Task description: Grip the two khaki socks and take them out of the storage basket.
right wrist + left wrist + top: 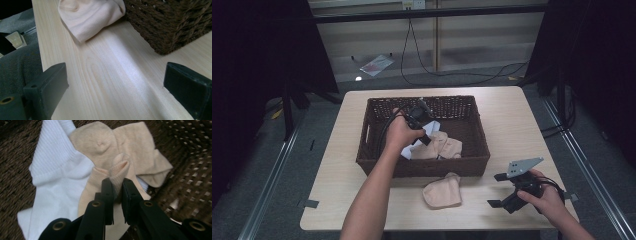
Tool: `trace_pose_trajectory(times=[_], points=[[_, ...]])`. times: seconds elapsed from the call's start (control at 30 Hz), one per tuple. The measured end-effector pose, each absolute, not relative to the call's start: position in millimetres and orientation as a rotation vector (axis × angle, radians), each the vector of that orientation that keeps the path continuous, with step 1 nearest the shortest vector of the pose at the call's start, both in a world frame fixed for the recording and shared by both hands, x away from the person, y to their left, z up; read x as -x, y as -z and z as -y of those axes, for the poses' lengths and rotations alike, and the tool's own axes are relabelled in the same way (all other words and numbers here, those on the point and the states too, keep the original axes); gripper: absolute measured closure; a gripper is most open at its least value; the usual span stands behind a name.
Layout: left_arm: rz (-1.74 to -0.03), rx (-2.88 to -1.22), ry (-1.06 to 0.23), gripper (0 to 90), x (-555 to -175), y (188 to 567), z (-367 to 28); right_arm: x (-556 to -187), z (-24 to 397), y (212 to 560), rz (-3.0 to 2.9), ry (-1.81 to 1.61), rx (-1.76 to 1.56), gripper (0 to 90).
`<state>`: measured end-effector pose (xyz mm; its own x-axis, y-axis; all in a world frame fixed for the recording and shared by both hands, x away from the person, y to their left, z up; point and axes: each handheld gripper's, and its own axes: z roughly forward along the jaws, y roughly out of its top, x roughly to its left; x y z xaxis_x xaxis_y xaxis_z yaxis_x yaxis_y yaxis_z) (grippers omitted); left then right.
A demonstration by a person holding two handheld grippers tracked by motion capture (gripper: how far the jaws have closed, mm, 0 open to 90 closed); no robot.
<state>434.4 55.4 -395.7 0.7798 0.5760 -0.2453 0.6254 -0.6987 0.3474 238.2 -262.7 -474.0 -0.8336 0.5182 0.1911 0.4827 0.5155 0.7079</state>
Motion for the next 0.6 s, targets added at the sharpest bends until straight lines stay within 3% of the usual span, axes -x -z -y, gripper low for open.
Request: trace_pose_trajectory(times=[0.6], points=[[-0.927, -2.555, 0.156, 80.8, -426, 336, -78, -238, 262, 475, -2.694, -1.231, -0.892, 5.1]])
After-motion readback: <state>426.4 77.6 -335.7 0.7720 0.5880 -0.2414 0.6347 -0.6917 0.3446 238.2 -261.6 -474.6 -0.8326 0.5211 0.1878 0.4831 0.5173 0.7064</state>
